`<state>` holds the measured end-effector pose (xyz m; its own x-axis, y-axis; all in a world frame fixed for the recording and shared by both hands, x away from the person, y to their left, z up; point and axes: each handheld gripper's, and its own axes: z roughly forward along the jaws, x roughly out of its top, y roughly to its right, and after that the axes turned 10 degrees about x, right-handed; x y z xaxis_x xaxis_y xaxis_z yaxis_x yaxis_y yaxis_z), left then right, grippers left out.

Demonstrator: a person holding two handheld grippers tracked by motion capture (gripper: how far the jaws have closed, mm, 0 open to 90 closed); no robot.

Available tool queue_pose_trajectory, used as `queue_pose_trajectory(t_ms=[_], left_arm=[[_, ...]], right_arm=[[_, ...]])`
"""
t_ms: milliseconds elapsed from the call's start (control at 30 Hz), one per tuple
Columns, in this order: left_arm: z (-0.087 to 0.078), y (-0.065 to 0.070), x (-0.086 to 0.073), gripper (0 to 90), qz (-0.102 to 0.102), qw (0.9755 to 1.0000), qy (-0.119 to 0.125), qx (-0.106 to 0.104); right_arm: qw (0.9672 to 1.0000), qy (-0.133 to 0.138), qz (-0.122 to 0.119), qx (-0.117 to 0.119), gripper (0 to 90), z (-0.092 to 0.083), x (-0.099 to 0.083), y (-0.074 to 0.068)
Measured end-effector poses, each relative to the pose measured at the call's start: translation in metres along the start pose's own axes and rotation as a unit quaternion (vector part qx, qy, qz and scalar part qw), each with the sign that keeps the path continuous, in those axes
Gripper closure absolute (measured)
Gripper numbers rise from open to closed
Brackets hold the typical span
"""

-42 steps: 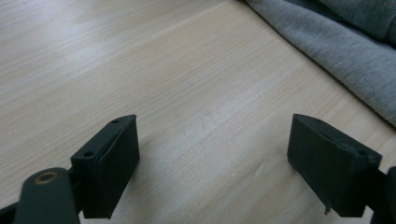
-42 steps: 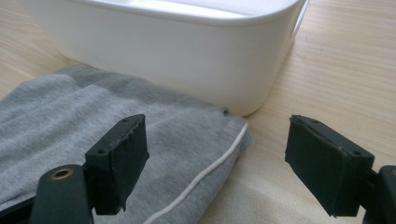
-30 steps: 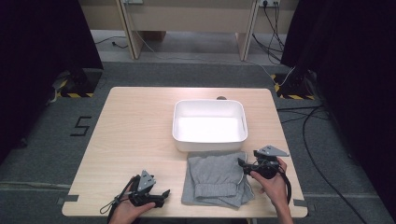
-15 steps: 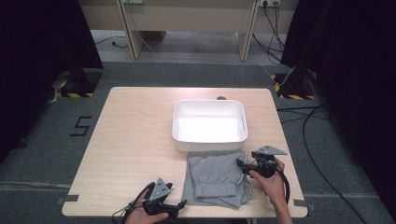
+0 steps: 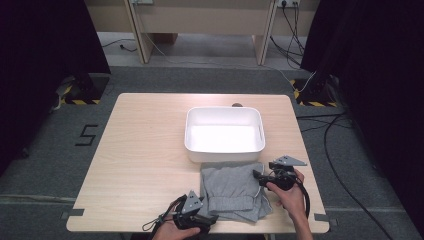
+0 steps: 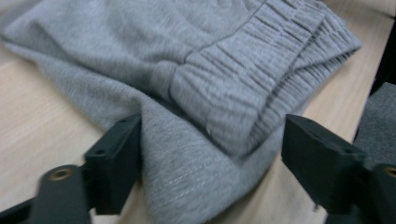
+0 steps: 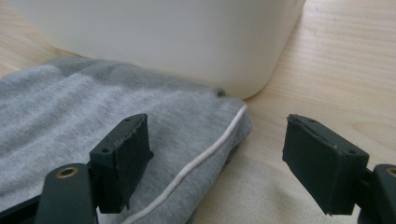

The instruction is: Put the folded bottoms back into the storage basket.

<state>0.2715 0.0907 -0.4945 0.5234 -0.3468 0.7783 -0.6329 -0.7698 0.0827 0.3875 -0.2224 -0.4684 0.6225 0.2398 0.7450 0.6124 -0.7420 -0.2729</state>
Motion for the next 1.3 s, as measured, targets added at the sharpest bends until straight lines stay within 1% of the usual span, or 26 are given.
queue_pose_trajectory(t_ms=[33,67,100,167,200,233,267,300,400,433,567,633,700,767,800,833,867,900,967,1000,1067,1133,1200,1233,1267,1300], left_arm=[[0.002,0.000,0.001,30.5,-0.005,1.0000,0.005,-0.002],[0.004,0.000,0.003,33.5,-0.009,0.9999,0.005,-0.005],[0.005,-0.001,0.004,38.5,-0.009,0.9999,0.005,-0.005],[0.006,-0.003,0.005,49.5,-0.009,0.9999,0.004,-0.012],[0.006,-0.003,0.005,53.1,-0.009,0.9999,0.004,-0.012],[0.005,-0.006,0.005,58.3,-0.015,0.9997,0.006,-0.018],[0.004,-0.007,0.004,62.1,-0.014,0.9997,0.009,-0.018],[0.003,-0.007,0.003,64.9,-0.010,0.9997,0.013,-0.018],[-0.002,-0.005,0.001,67.7,0.009,0.9998,0.014,-0.009],[-0.004,-0.004,-0.001,68.1,0.009,0.9998,0.014,-0.009],[-0.013,-0.006,-0.008,68.2,0.002,0.9998,0.013,-0.013],[-0.016,-0.007,-0.011,68.0,-0.003,0.9998,0.014,-0.013],[-0.018,-0.007,-0.012,67.7,0.001,0.9998,0.015,-0.011],[-0.020,-0.007,-0.013,66.0,0.006,0.9998,0.014,-0.010],[-0.020,-0.008,-0.014,64.1,0.003,0.9999,0.014,-0.010],[-0.020,-0.009,-0.015,62.9,-0.002,0.9998,0.012,-0.012],[-0.020,-0.009,-0.015,61.6,-0.002,0.9998,0.012,-0.012],[-0.020,-0.010,-0.015,59.2,-0.012,0.9998,0.010,-0.013],[-0.019,-0.010,-0.015,52.3,-0.019,0.9997,0.006,-0.012],[-0.019,-0.010,-0.014,49.7,-0.018,0.9998,0.003,-0.013],[-0.019,-0.007,-0.014,43.5,-0.012,0.9998,0.002,-0.014],[-0.018,-0.002,-0.014,35.2,-0.006,0.9999,0.002,-0.013],[-0.017,0.004,-0.013,27.7,0.007,0.9999,-0.001,-0.009],[-0.016,0.005,-0.013,26.5,0.009,1.0000,-0.001,-0.004],[-0.016,0.005,-0.013,27.6,0.009,1.0000,-0.001,-0.004],[-0.014,0.005,-0.013,32.8,0.004,1.0000,0.007,0.005]], right_arm=[[1.0000,-0.002,0.000,0.000,23.6,0.000,0.000,0.000],[1.0000,-0.002,0.000,0.000,23.6,0.000,0.000,0.000],[1.0000,-0.001,0.000,0.001,23.7,0.000,0.000,0.000],[1.0000,0.000,-0.001,0.002,23.8,0.000,0.000,0.000],[1.0000,-0.001,0.001,0.002,23.8,0.001,0.000,0.000],[1.0000,-0.002,0.001,0.002,23.8,0.000,0.000,0.000],[1.0000,-0.001,0.001,0.003,23.8,0.000,0.000,0.000],[1.0000,0.000,0.002,0.004,24.0,-0.001,0.000,0.000],[1.0000,0.000,0.001,0.010,23.6,-0.001,0.001,0.000],[0.9999,-0.003,0.001,0.012,23.3,0.000,0.000,-0.001],[0.9996,-0.009,0.000,0.026,22.1,0.003,0.000,-0.005],[0.9992,-0.021,-0.001,0.033,21.4,0.006,-0.001,-0.007],[0.9987,-0.027,-0.001,0.042,21.3,0.008,-0.001,-0.009],[0.9982,-0.033,-0.001,0.050,23.5,0.011,-0.002,-0.010],[0.9978,-0.038,-0.008,0.054,24.3,0.013,-0.002,-0.011],[0.9975,-0.043,-0.009,0.056,24.4,0.014,-0.003,-0.013],[0.9973,-0.045,-0.011,0.056,24.9,0.015,-0.003,-0.014],[0.9972,-0.046,-0.008,0.058,25.8,0.017,-0.003,-0.014],[0.9968,-0.048,-0.005,0.064,26.2,0.019,-0.004,-0.012],[0.9965,-0.048,-0.004,0.068,26.2,0.021,-0.005,-0.011],[0.9957,-0.044,0.006,0.081,27.7,0.023,-0.006,-0.009],[0.9950,-0.042,0.003,0.091,31.4,0.025,-0.006,-0.010],[0.9946,-0.041,-0.006,0.095,35.9,0.026,-0.007,-0.011],[0.9941,-0.041,-0.010,0.100,38.3,0.027,-0.007,-0.011],[0.9937,-0.041,-0.008,0.104,40.8,0.027,-0.007,-0.011],[0.9932,-0.039,-0.005,0.110,43.1,0.028,-0.007,-0.011]])
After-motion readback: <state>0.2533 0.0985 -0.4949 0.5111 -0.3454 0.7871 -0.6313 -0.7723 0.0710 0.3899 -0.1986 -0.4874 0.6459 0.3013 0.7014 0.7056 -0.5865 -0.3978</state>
